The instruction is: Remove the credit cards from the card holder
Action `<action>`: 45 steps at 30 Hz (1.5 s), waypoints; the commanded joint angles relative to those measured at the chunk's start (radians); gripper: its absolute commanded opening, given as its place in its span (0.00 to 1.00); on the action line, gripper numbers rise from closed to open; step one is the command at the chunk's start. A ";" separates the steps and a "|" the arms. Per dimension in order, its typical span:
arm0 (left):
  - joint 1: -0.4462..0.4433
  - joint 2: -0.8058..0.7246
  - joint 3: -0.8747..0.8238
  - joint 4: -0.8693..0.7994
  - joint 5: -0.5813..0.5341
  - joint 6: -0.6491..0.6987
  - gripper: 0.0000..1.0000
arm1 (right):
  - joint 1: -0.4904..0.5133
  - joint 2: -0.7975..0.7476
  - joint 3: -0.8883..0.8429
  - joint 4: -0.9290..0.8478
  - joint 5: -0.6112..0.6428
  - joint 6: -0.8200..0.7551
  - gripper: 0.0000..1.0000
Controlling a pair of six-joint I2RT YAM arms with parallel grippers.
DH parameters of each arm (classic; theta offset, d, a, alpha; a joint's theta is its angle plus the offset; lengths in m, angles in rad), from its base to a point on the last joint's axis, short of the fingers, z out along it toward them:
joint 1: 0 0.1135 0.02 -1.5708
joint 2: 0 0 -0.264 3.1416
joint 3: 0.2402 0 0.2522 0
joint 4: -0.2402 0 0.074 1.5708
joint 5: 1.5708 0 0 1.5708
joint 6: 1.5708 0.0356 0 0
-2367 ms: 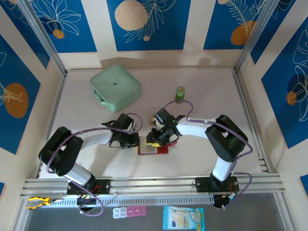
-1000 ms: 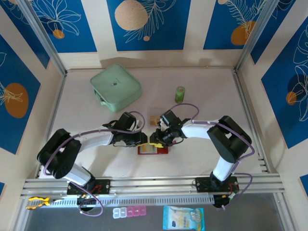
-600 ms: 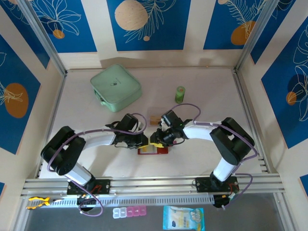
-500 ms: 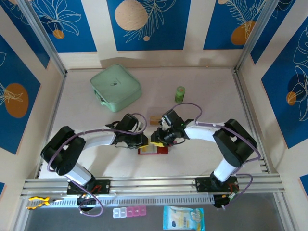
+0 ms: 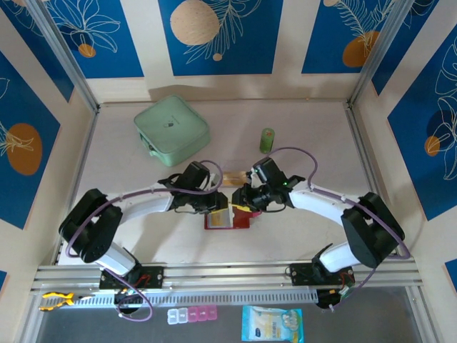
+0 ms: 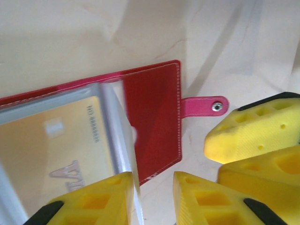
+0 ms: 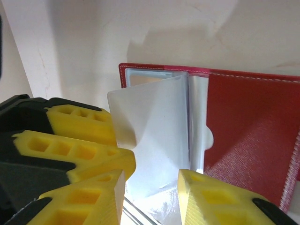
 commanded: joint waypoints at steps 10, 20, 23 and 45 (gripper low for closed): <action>-0.061 0.106 0.121 -0.034 0.008 0.006 0.26 | -0.079 -0.174 -0.090 -0.097 0.009 -0.037 0.36; -0.074 0.171 0.147 -0.003 0.019 0.005 0.35 | -0.097 -0.211 -0.108 -0.118 -0.001 -0.038 0.36; -0.074 0.161 0.147 -0.012 0.014 0.019 0.38 | -0.097 -0.206 -0.105 -0.113 -0.001 -0.034 0.36; -0.035 0.116 0.111 -0.050 -0.015 0.069 0.40 | -0.044 -0.136 -0.044 -0.123 0.017 -0.018 0.36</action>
